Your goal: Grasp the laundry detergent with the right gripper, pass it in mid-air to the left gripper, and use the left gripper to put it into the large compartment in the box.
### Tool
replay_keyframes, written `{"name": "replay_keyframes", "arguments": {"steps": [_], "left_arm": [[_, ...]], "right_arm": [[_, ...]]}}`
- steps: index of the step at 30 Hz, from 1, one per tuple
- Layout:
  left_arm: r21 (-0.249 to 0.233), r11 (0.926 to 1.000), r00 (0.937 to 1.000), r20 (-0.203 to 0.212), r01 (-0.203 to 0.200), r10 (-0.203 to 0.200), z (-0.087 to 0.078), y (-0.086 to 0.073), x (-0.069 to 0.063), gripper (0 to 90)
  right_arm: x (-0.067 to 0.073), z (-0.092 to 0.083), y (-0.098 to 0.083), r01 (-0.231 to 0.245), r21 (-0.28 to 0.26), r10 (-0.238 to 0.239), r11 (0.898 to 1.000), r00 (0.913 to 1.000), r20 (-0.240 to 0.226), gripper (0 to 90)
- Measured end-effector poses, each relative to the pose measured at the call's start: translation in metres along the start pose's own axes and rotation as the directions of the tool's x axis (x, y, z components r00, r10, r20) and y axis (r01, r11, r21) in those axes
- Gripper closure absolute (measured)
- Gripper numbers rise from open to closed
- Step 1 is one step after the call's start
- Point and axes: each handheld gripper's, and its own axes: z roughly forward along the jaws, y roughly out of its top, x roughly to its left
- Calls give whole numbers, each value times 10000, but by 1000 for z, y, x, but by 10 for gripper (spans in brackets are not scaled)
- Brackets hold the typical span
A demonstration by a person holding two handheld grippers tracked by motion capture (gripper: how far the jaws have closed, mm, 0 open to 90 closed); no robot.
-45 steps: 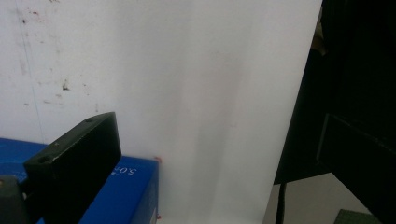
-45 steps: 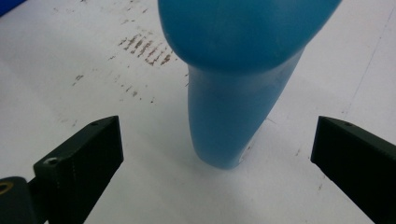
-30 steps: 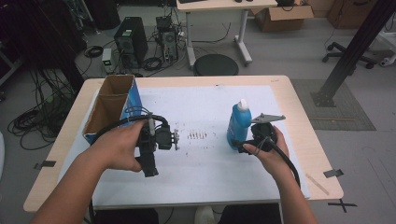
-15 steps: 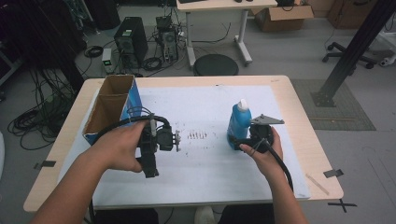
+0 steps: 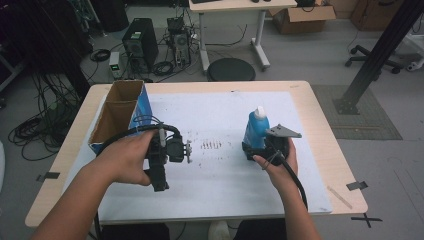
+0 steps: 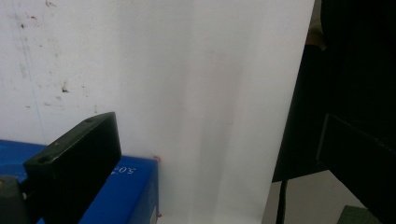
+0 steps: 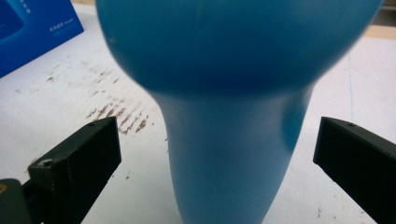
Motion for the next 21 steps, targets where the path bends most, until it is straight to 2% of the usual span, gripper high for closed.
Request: {"name": "replay_keyframes", "arguments": {"steps": [3,8,21], "left_arm": [[-32,10000,10000,-53,42,-42,0,-1,0,2],[-29,10000,10000,-40,44,-45,0,-2,-1,2],[-39,10000,10000,-66,67,-67,-2,-6,-6,2]], "right_arm": [[1,1,0,85,-170,-81,9998,9997,238,8],[3,5,-3,265,-503,-247,9984,9990,366,5],[3,14,-9,-177,-1203,270,9926,9968,755,3]]}}
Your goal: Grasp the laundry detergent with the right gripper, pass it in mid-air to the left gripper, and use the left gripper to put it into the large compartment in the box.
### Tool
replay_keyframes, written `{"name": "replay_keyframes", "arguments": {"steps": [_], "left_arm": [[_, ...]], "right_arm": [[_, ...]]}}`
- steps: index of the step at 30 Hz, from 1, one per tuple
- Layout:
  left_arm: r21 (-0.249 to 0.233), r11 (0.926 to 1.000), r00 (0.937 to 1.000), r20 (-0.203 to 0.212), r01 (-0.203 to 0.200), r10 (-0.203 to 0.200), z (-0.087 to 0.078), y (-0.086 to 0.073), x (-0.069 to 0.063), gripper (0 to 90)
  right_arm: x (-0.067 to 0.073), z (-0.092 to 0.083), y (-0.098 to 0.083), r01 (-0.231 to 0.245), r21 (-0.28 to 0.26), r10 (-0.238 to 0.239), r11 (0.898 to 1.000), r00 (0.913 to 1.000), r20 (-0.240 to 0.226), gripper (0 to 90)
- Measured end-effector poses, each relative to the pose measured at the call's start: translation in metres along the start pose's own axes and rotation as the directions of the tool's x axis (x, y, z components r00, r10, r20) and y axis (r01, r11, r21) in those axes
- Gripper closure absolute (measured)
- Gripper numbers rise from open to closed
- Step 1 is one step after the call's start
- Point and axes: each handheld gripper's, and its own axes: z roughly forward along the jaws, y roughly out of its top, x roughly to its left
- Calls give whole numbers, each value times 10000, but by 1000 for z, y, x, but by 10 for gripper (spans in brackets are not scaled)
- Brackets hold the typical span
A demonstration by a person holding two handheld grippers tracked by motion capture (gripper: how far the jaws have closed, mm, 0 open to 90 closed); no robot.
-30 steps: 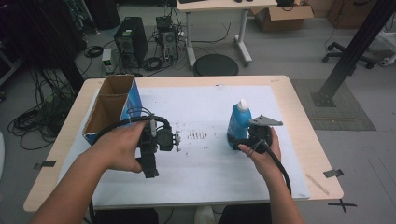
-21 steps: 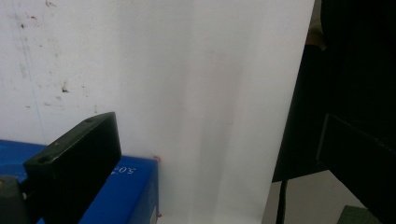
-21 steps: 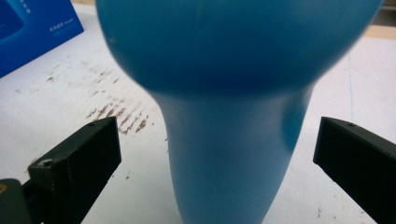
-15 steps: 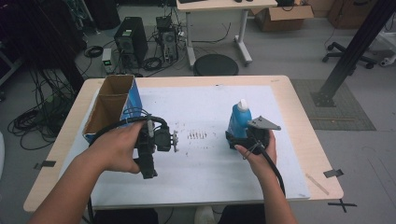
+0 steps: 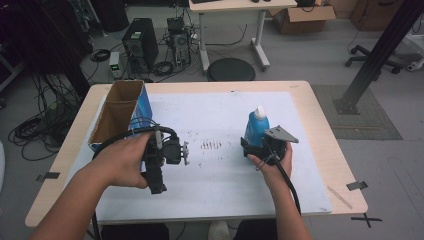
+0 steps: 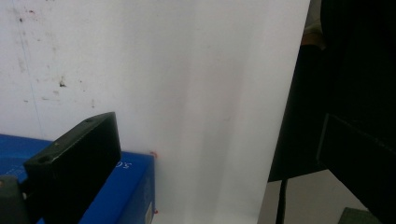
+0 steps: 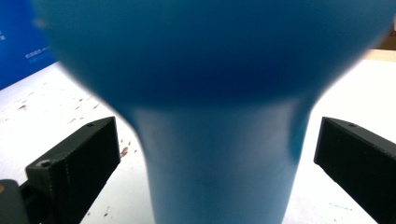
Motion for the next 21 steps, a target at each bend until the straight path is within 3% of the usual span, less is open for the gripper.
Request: {"name": "replay_keyframes", "arguments": {"steps": [9,21], "left_arm": [[4,10000,10000,-8,-8,8,0,0,-1,2],[-17,10000,10000,-10,-40,40,0,0,0,2]], "right_arm": [[3,4,-5,221,-224,-214,9995,9993,315,5],[5,7,-11,65,-361,-50,9993,9991,420,56]]}}
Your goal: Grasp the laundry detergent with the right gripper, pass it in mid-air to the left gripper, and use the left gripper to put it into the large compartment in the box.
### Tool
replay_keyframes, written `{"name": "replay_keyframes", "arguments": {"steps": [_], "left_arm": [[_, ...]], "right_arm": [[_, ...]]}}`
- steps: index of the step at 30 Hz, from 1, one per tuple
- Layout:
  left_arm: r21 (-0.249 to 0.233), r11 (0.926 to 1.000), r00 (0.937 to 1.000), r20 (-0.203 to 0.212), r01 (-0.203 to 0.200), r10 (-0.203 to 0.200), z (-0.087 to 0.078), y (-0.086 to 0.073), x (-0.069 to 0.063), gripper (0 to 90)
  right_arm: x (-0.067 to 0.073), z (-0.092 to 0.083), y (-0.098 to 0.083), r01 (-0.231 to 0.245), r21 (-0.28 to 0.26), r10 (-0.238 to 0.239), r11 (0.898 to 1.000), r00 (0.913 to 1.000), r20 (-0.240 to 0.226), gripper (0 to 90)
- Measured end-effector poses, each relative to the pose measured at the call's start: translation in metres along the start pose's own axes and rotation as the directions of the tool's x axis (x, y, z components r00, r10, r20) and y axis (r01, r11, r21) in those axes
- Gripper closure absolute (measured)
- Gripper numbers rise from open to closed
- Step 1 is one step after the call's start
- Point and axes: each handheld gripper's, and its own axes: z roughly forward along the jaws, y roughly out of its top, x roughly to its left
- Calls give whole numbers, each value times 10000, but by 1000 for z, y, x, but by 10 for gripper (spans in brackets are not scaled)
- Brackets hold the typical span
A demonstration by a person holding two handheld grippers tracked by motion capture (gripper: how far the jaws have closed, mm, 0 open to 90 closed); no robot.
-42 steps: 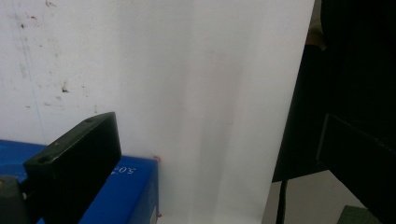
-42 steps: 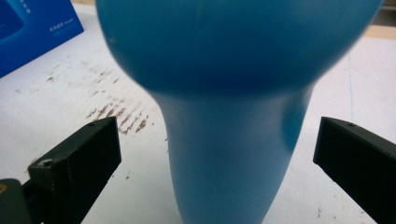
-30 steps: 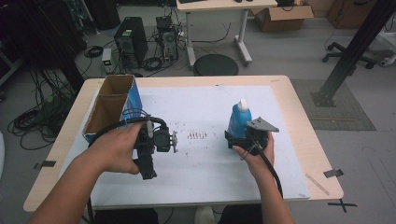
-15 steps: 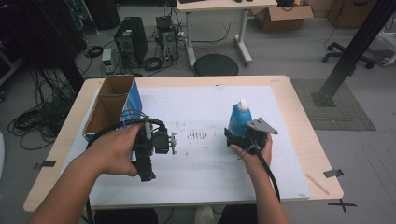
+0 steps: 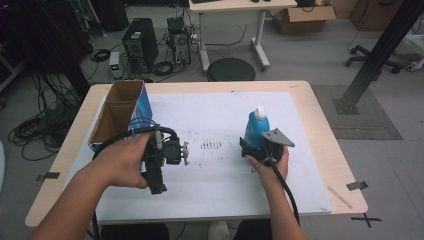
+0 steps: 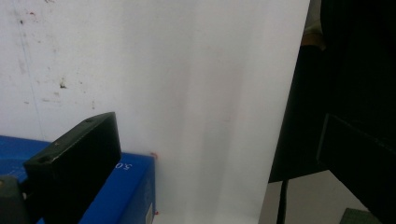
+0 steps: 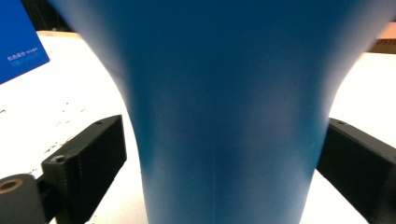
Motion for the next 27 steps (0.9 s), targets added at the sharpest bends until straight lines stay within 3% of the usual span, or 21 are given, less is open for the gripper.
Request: {"name": "replay_keyframes", "arguments": {"steps": [27], "left_arm": [[-22,10000,10000,-30,13,-14,0,0,-1,3]], "right_arm": [[1,0,-1,-29,-28,29,10000,10000,-63,281]]}}
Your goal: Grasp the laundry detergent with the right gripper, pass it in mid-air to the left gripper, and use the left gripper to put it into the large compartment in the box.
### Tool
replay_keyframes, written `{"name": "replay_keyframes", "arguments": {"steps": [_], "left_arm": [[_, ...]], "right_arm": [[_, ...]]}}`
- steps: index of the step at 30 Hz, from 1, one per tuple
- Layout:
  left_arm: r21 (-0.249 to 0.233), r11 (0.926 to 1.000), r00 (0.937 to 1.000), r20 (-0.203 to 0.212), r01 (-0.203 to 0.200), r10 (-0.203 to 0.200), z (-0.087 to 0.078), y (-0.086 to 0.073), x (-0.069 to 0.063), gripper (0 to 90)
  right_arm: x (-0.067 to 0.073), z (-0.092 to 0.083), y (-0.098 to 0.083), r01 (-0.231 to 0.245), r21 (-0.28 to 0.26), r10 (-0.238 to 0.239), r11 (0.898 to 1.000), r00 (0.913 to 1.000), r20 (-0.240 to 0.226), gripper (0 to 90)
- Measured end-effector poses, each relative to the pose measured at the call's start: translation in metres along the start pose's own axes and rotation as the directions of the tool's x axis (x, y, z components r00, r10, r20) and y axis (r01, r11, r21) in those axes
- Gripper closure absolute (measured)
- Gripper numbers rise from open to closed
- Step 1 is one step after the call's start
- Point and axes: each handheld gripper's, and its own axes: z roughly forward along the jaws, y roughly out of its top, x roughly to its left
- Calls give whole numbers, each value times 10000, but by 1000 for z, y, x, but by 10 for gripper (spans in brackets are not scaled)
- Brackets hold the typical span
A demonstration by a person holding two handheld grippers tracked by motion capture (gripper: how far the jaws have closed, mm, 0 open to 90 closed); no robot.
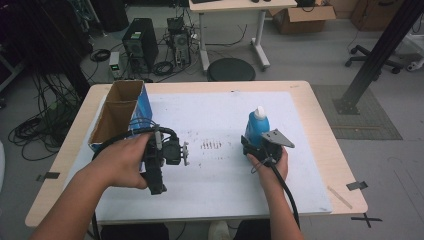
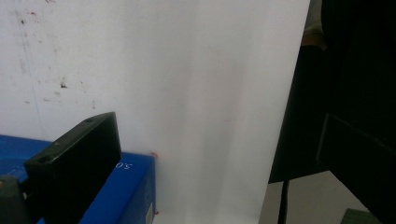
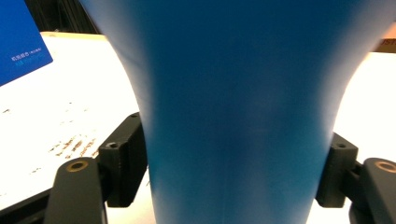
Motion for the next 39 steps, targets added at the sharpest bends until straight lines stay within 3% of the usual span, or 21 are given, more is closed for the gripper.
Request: {"name": "replay_keyframes", "arguments": {"steps": [11,28,39], "left_arm": [[-12,10000,10000,-4,-45,45,1,1,1,3],[-39,10000,10000,-5,-45,45,2,3,1,3],[-52,10000,10000,-15,-18,18,1,1,1,3]], "right_arm": [[0,0,0,126,25,-126,9999,9999,11,316],[3,0,-2,518,-113,-512,9986,9975,496,444],[1,-2,0,634,-202,-628,9978,9975,316,463]]}}
